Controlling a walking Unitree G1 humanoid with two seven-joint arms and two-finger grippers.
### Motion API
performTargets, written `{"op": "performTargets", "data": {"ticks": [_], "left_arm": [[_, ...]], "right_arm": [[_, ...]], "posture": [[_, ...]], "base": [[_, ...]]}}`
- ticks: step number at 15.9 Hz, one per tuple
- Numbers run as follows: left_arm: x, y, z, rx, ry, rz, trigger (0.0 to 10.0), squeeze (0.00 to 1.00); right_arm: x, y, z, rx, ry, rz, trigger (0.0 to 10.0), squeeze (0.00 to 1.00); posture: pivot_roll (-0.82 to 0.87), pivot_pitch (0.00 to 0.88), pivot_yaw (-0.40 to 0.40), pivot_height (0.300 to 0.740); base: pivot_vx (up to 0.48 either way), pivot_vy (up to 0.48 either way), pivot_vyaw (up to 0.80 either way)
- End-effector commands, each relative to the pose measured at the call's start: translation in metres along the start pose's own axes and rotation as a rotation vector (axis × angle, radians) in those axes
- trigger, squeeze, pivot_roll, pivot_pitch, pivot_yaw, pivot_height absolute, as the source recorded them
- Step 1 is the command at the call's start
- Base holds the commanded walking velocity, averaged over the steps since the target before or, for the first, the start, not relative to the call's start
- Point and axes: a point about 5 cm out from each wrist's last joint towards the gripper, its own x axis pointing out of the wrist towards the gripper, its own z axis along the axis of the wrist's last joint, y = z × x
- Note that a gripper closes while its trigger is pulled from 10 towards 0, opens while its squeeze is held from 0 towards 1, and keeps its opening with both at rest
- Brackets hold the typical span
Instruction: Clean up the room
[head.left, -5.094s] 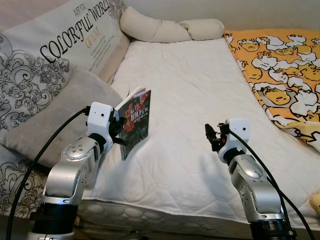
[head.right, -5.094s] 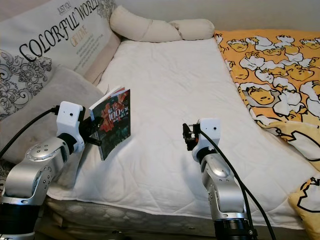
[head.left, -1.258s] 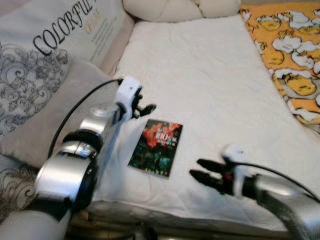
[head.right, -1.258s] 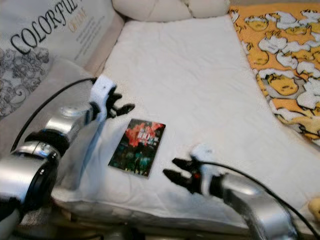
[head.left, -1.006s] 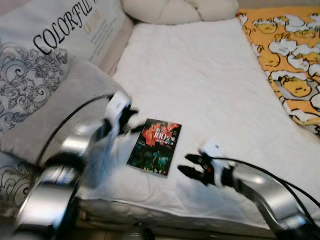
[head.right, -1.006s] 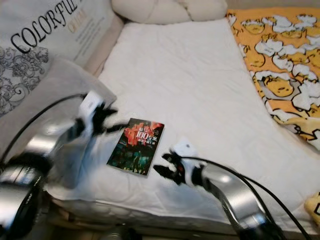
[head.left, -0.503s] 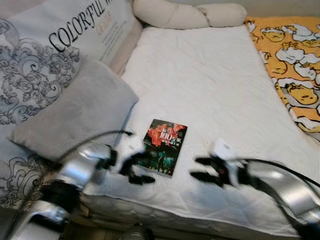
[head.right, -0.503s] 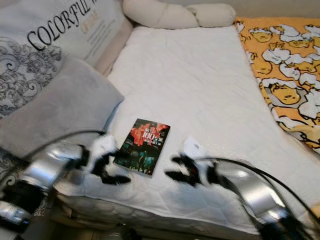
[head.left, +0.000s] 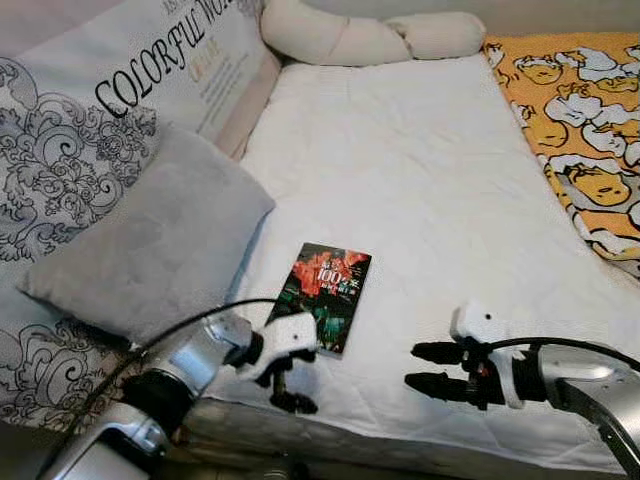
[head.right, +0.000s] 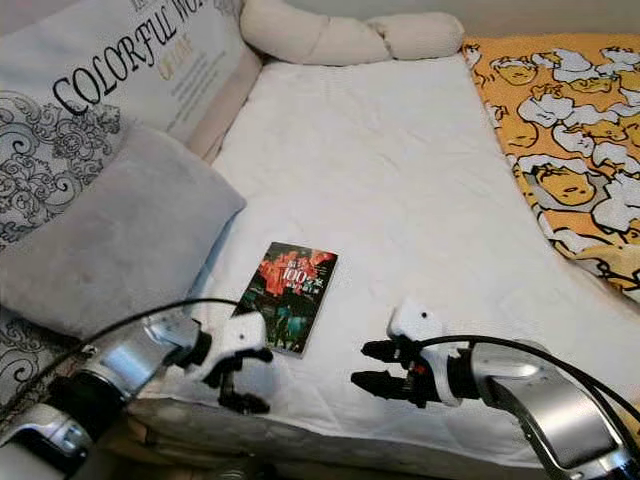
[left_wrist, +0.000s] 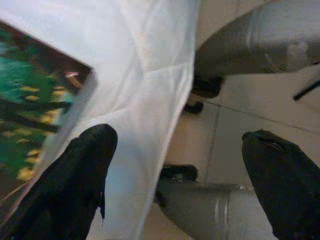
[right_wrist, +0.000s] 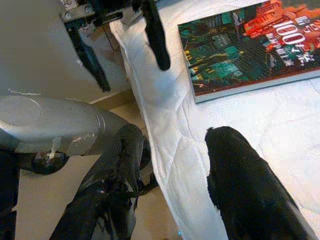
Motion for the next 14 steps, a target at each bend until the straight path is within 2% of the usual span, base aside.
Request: {"op": "performTargets", "data": {"ticks": [1,2,6,8,11,13,14], "left_arm": [[-0.002,0.004,0.002,0.016,0.02,0.007,1.2,0.0],[0.002,0.007,0.005,0.016,0.011,0.035,0.0,0.0],[0.014,0.018,0.006,-0.038,0.043,0.133,0.0,0.0],[0.021,0.016,0.003,-0.064,0.078,0.108,0.0,0.0],[0.027,0.017,0.003,-0.063,0.095,0.123,0.0,0.0],[0.03,0.022,0.006,-0.06,0.089,0.193,0.0,0.0],[0.031,0.025,0.008,-0.054,0.085,0.239,1.4,0.0]], "right_arm": [[-0.003,0.002,0.007,-0.021,-0.016,0.003,10.0,0.0],[-0.003,0.002,0.007,-0.02,-0.014,0.005,10.0,0.0],[0.001,0.008,0.006,-0.016,0.0,0.036,10.0,0.0],[0.003,0.011,0.003,-0.008,0.013,0.047,10.0,0.0],[0.002,0.014,0.003,0.003,0.023,0.079,10.0,0.0],[0.003,0.013,0.003,-0.002,0.027,0.075,10.0,0.0],[0.003,0.013,0.004,-0.004,0.026,0.072,10.0,0.0]], "posture": [[-0.03,0.026,0.132,0.74],[-0.03,0.03,0.133,0.74],[-0.04,0.031,0.134,0.74],[-0.05,0.029,0.134,0.74],[-0.06,0.026,0.132,0.74],[-0.06,0.023,0.131,0.74],[-0.07,0.022,0.133,0.74]], "base": [[0.0,0.0,0.0],[0.0,0.0,0.0],[0.0,0.0,0.0],[0.0,0.0,0.0],[0.0,0.0,0.0],[0.0,0.0,0.0],[0.0,0.0,0.0]]}}
